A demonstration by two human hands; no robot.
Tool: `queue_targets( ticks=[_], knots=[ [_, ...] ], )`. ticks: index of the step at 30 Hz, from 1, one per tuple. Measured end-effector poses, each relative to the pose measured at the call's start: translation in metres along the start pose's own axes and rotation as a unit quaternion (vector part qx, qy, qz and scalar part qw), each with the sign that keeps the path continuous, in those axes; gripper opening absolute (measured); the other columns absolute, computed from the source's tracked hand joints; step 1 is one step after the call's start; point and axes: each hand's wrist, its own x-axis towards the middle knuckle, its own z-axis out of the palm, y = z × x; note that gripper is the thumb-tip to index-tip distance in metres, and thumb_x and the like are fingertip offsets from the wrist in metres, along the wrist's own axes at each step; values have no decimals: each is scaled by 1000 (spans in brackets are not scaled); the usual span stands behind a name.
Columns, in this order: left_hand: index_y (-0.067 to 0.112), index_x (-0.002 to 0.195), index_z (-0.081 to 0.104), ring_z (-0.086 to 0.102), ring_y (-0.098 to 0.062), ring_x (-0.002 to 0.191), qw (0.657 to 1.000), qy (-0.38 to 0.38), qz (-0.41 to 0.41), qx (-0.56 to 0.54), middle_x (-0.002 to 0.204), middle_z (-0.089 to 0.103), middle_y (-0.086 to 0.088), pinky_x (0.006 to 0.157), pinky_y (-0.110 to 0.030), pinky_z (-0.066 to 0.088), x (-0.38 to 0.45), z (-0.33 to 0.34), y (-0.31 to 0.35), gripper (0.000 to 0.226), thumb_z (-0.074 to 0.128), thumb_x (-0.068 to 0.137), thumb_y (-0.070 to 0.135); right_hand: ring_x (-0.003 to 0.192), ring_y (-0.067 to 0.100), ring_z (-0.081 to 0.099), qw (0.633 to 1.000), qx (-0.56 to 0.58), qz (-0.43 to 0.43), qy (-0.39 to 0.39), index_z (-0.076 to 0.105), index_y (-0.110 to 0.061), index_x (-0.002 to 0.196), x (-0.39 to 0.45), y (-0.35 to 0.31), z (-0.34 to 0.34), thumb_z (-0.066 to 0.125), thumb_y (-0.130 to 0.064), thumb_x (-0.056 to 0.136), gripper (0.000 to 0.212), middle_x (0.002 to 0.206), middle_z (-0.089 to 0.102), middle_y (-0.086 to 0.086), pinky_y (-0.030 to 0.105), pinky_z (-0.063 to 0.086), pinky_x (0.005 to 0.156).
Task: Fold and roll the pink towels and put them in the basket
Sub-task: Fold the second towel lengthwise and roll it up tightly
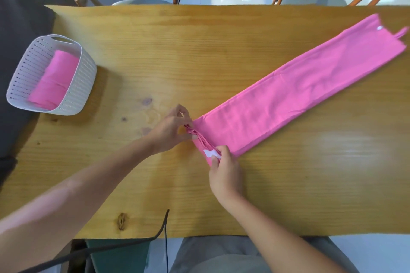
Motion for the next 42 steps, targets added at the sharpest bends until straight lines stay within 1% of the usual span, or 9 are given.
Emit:
queue_targets(
  ticks=[5, 9, 11, 14, 18, 22, 28, 36, 42],
  knots=[
    [9, 98, 72, 51, -18, 88, 999, -28, 9, 38, 95, 59, 1, 83, -41, 48, 26, 19, 14, 20, 80, 84, 19, 94, 22, 58, 998, 19, 29, 47, 52, -17, 108, 5, 0, 0, 62, -3, 91, 24, 110, 57, 0, 29, 40, 70],
    [9, 99, 57, 46, -21, 94, 995, 42, 9, 95, 103, 52, -2, 76, -43, 48, 30, 34, 16, 34, 81, 76, 17, 87, 27, 57, 978, -127, -142, 81, 63, -13, 95, 8, 8, -5, 73, 7, 71, 32, 95, 58, 4, 38, 50, 74],
    [9, 96, 58, 47, -26, 91, 976, 91, 90, 179, 101, 53, -7, 71, -40, 47, 24, 37, 14, 26, 77, 79, 15, 78, 30, 59, 957, -145, -246, 41, 65, -9, 83, 14, 16, -7, 70, 14, 66, 29, 85, 60, 7, 42, 53, 68],
    [10, 104, 64, 56, -28, 96, 931, 37, 244, 268, 107, 60, -8, 80, -40, 50, 11, 39, 3, 15, 54, 94, 14, 76, 30, 63, 938, -158, -308, 19, 68, -4, 82, 19, 20, -10, 70, 18, 63, 29, 84, 63, 9, 39, 55, 64],
    [6, 122, 65, 57, -31, 125, 909, -17, 289, 300, 131, 63, -11, 101, -42, 51, 0, 37, -13, 29, 51, 96, 11, 96, 27, 63, 952, -200, -231, -13, 66, -2, 111, 10, 17, -4, 70, -4, 78, 34, 107, 62, 9, 37, 56, 83],
    [4, 127, 63, 57, -32, 127, 906, -42, 294, 302, 135, 62, -12, 100, -42, 52, 1, 29, -16, 34, 60, 93, 8, 110, 22, 51, 962, -232, -139, -22, 51, -9, 130, -1, 15, 5, 68, -42, 88, 57, 126, 49, 5, 33, 47, 99],
    [4, 115, 69, 62, -30, 118, 895, -23, 308, 322, 123, 68, -9, 98, -40, 53, 12, 24, -4, 26, 58, 91, 7, 95, 23, 62, 967, -228, -109, 23, 64, -5, 120, 2, 9, 1, 70, -8, 83, 38, 111, 61, 9, 31, 55, 83],
    [12, 116, 60, 54, -25, 105, 973, -25, 131, 190, 105, 67, -3, 88, -40, 48, 47, 28, 25, 18, 51, 104, 21, 92, 32, 60, 998, -31, -27, 43, 60, -3, 106, 30, 26, -26, 50, -11, 101, 14, 100, 64, 14, 37, 40, 73],
    [10, 98, 62, 49, -25, 100, 988, 4, 78, 132, 107, 59, -4, 82, -44, 49, 75, 36, 44, 12, 68, 93, 18, 94, 26, 56, 992, -38, -20, 116, 59, -10, 102, 40, 27, -33, 66, -2, 89, 17, 106, 56, 7, 40, 50, 78]
  ],
)
